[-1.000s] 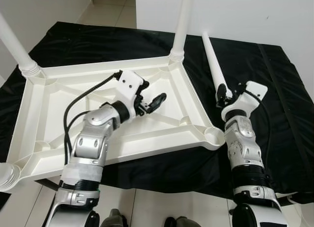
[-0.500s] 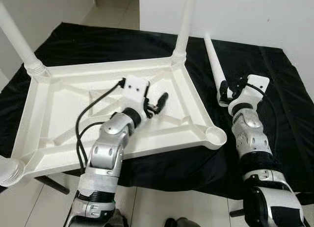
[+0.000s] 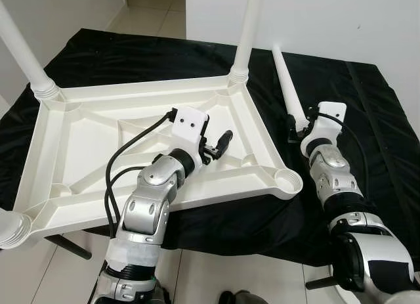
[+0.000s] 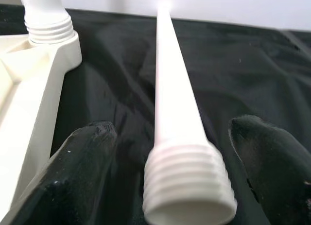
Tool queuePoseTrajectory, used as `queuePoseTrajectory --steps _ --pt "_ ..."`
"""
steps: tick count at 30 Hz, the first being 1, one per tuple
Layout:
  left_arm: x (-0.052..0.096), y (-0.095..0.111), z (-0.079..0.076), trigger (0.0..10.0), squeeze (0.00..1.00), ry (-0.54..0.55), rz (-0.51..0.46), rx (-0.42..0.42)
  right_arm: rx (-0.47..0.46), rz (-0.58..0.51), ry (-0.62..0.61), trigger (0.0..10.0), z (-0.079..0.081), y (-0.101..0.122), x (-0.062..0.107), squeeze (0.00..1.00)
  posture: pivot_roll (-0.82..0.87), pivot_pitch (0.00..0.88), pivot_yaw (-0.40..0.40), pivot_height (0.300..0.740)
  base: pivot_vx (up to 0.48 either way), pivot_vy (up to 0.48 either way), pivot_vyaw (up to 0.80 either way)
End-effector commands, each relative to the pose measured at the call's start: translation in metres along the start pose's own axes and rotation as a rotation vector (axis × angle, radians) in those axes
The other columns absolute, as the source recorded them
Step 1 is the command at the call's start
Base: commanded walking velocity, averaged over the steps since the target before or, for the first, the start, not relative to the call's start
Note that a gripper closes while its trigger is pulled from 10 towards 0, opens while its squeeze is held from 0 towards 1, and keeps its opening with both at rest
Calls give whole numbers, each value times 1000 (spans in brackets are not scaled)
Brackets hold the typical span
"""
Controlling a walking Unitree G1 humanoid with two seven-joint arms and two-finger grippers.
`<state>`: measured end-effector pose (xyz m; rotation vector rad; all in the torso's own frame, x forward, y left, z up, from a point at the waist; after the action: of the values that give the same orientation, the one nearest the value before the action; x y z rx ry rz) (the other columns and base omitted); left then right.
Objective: Building children table
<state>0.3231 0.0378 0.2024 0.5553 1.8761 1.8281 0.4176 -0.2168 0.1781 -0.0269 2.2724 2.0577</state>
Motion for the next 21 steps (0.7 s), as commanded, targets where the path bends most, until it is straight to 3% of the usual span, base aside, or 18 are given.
queuePoseTrajectory --steps 1,7,10,21 --pt "1 -2 -1 10000 0 22 12 8 16 -3 11 10000 -1 0 -1 0 159 124 -50 740 0 0 0" --pt "8 4 -16 10000 0 -37 12 -17 40 -43 28 10000 0 7 -4 0 172 193 -37 740 0 0 0" --pt "9 5 -18 10000 0 -42 12 -17 41 -50 27 10000 0 8 -4 0 172 193 -37 740 0 0 0" --pt "16 4 -29 10000 0 -71 51 5 14 -168 31 10000 1 26 -4 0 176 334 16 740 0 0 0"
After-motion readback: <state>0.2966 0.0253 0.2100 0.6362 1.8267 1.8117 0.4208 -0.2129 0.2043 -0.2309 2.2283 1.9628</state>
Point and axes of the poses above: a point about 5 cm out from each wrist's last joint towards the gripper, its own x axis pointing back from the gripper into the wrist, its own y axis along the axis of the wrist's last joint, z = x × y, the point moved 3 cm from there along -x, pointing out of the wrist towards the gripper, and after that the axes turned 2 degrees about x, right-handed, at the moved point
